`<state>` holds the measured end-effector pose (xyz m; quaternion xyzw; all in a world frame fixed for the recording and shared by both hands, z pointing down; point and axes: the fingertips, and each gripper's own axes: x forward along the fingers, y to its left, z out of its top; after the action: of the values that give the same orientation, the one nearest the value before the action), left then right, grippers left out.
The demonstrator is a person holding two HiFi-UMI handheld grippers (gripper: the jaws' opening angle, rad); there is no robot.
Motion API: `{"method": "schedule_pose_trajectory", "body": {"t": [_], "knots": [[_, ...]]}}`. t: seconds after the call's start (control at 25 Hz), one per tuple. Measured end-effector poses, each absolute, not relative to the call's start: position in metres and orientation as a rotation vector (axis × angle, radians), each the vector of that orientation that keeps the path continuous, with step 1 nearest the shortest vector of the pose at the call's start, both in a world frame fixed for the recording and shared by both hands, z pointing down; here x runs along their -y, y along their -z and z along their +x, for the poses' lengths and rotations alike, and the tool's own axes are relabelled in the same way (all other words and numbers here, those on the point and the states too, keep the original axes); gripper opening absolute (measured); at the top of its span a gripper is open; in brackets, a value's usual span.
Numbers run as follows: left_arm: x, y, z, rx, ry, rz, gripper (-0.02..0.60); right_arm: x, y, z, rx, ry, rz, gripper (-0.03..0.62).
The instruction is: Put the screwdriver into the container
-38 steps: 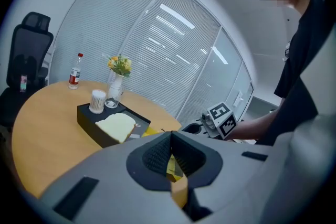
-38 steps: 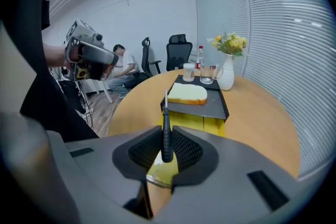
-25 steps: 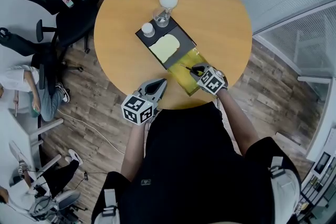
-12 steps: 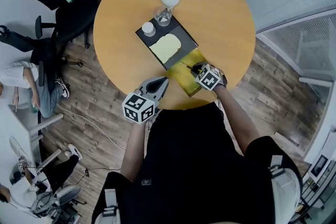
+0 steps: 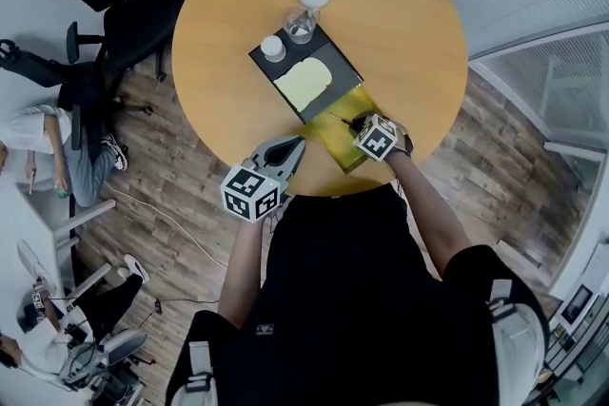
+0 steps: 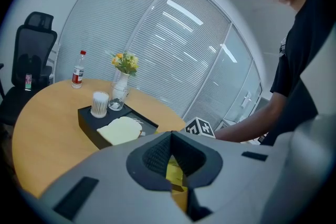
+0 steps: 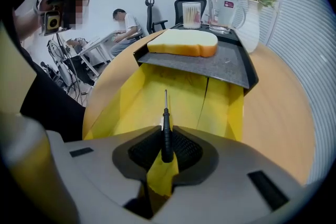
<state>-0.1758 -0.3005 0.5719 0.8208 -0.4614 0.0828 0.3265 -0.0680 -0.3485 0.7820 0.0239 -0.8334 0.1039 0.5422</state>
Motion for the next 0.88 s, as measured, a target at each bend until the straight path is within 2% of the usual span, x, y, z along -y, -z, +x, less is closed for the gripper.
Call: {"method": "schedule_pose_trajectory", "body": {"t": [0.52,0.88], "knots": [[0.295,-0.569,-0.169,1.206,-0.224,2.158,0.005,0.352,-0.774,-0.067,2.044,-0.256,0.113,0.113],[0.298,-0.566,-0.157,1.179,-0.226,2.188,0.005,0.354,-0.736,-0.04,2.158,-0.291,0.24,0.103]]}}
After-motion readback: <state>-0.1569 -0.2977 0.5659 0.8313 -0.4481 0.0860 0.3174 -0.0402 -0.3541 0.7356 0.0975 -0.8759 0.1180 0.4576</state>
